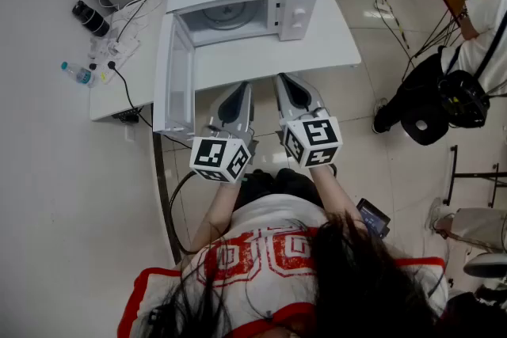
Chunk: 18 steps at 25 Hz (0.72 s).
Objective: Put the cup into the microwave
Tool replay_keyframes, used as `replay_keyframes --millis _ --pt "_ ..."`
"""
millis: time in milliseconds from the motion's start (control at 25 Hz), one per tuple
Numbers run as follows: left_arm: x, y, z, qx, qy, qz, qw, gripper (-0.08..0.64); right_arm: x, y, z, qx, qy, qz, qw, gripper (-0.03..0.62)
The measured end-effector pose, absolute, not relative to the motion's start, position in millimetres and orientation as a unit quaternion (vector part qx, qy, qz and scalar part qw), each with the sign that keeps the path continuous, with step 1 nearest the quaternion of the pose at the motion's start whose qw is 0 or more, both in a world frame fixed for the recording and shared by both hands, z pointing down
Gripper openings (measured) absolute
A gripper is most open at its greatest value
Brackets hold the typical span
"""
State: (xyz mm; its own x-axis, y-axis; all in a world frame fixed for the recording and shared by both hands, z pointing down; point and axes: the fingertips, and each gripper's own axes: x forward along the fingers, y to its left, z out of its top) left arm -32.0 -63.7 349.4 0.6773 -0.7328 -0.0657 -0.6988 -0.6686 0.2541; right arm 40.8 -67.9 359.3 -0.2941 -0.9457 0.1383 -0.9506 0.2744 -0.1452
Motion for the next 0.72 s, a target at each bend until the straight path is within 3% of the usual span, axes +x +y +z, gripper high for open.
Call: replay_keyframes --millis 440,720 --pt "-22.4 -77.4 353.5 0.919 -0.367 -0.079 0.119 -0.002 59.7 -82.8 355.8 0.616 -0.782 0.095 0.028 0.003" --pt "-16.6 -100.0 353.3 0.919 -0.367 -0.082 0.119 -0.002 61.7 -104.5 355.5 0.606 -0.790 0.088 0.036 0.044"
